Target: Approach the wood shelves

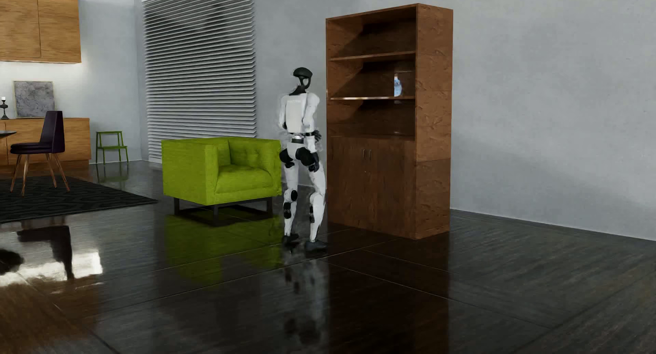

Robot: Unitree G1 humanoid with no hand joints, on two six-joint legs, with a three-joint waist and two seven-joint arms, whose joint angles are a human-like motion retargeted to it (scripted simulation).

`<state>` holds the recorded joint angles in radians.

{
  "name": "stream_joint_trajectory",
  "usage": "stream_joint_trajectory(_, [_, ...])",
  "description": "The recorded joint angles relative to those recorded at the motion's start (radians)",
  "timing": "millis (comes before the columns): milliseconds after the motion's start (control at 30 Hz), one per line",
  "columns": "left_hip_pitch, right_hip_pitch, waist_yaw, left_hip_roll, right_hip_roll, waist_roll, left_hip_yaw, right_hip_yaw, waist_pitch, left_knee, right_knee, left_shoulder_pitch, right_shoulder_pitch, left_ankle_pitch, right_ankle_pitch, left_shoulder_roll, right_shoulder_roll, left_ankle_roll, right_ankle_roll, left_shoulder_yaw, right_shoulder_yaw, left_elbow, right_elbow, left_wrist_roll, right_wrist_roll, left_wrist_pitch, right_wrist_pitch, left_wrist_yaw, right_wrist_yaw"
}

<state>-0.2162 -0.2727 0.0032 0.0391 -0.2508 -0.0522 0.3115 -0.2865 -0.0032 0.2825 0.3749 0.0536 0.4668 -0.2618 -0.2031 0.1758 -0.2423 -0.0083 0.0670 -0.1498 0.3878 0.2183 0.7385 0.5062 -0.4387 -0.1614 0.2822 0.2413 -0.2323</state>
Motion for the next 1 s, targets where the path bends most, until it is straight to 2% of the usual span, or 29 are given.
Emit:
stream_joint_trajectory(100, [0.013,0.015,0.006,0.041,0.048,0.011,0.037,0.026,-0.004,-0.003,-0.057,0.07,-0.104,0.0,0.03,-0.041,0.019,-0.019,0.001,0.093,-0.027,0.129,0.001,0.029,-0.005,0.112,0.007,-0.007,-0.016])
stream_joint_trajectory(167, [0.026,0.002,0.008,0.066,0.074,0.019,0.065,0.051,-0.001,-0.005,-0.039,0.12,-0.212,-0.002,0.021,-0.06,0.024,-0.031,-0.01,0.129,-0.034,0.25,-0.034,0.05,-0.022,0.166,-0.001,-0.035,-0.036])
stream_joint_trajectory(200, [0.029,-0.002,0.008,0.078,0.085,0.023,0.075,0.061,0.0,-0.004,-0.031,0.148,-0.266,-0.002,0.015,-0.06,0.021,-0.037,-0.015,0.138,-0.038,0.314,-0.059,0.066,-0.035,0.183,-0.01,-0.052,-0.04])
stream_joint_trajectory(333, [0.028,-0.002,0.014,0.115,0.117,0.036,0.079,0.061,0.006,0.015,-0.02,0.226,-0.444,-0.005,-0.002,-0.063,0.041,-0.062,-0.04,0.148,-0.036,0.54,-0.202,0.142,-0.112,0.319,-0.068,-0.155,-0.047])
stream_joint_trajectory(433, [0.008,0.0,0.031,0.135,0.128,0.045,0.047,0.033,0.013,0.046,-0.005,0.27,-0.504,-0.013,-0.021,-0.066,0.042,-0.077,-0.057,0.168,-0.027,0.612,-0.311,0.177,-0.138,0.372,-0.105,-0.191,-0.029])
stream_joint_trajectory(500, [-0.021,0.001,0.043,0.149,0.13,0.05,0.007,-0.002,0.019,0.085,0.013,0.284,-0.519,-0.023,-0.039,-0.069,0.034,-0.089,-0.069,0.184,-0.019,0.608,-0.337,0.186,-0.14,0.372,-0.11,-0.218,-0.005])
stream_joint_trajectory(567, [-0.043,0.016,0.05,0.155,0.131,0.055,-0.042,-0.047,0.021,0.109,0.019,0.288,-0.517,-0.023,-0.054,-0.077,0.027,-0.099,-0.079,0.213,-0.007,0.576,-0.305,0.183,-0.125,0.346,-0.093,-0.212,0.019])
stream_joint_trajectory(667, [-0.055,0.045,0.053,0.15,0.132,0.058,-0.115,-0.119,0.019,0.098,0.012,0.262,-0.5,-0.013,-0.069,-0.089,0.029,-0.117,-0.093,0.24,0.019,0.51,-0.15,0.184,-0.094,0.297,-0.013,-0.158,0.069])
stream_joint_trajectory(700, [-0.058,0.053,0.053,0.147,0.131,0.058,-0.137,-0.142,0.017,0.092,0.01,0.248,-0.489,-0.006,-0.074,-0.086,0.035,-0.122,-0.097,0.231,0.028,0.49,-0.083,0.2,-0.084,0.283,0.02,-0.145,0.081])
stream_joint_trajectory(767, [-0.067,0.066,0.052,0.138,0.125,0.057,-0.177,-0.186,0.014,0.083,0.007,0.201,-0.451,0.01,-0.083,-0.095,0.042,-0.131,-0.101,0.219,0.05,0.46,0.036,0.197,-0.062,0.281,0.068,-0.147,0.106])
stream_joint_trajectory(867, [-0.073,0.084,0.045,0.127,0.119,0.055,-0.217,-0.233,0.01,0.07,0.001,0.169,-0.382,0.032,-0.093,-0.082,0.046,-0.139,-0.105,0.183,0.101,0.434,0.148,0.19,-0.037,0.24,0.072,-0.164,0.111])
stream_joint_trajectory(1000, [-0.062,0.091,0.023,0.125,0.114,0.051,-0.232,-0.254,0.005,0.055,0.018,0.145,-0.312,0.043,-0.11,-0.09,0.041,-0.146,-0.106,0.15,0.099,0.443,0.152,0.187,0.008,0.233,0.056,-0.167,0.083])
